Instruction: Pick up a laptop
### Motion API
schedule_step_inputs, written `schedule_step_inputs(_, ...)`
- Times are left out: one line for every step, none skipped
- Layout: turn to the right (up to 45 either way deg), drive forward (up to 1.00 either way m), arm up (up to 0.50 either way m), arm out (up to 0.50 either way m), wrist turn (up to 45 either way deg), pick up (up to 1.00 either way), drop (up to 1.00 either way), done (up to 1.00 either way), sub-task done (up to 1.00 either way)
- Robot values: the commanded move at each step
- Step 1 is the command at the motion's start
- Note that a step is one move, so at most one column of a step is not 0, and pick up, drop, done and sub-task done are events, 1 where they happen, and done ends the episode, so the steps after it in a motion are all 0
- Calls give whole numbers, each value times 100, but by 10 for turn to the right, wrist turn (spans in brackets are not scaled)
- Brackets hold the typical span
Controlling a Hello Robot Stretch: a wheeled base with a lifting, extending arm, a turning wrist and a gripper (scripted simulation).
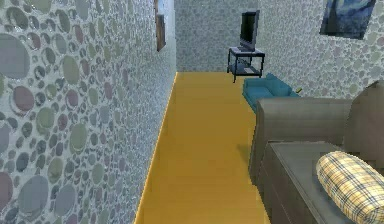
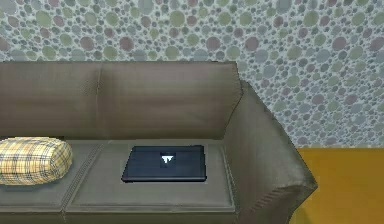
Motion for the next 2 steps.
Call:
schedule_step_inputs(0, 0, 50, 0, 0, 0, 0, 0, 0)
schedule_step_inputs(0, 0, 14, 0, 0, 0, 0, 0, 0)
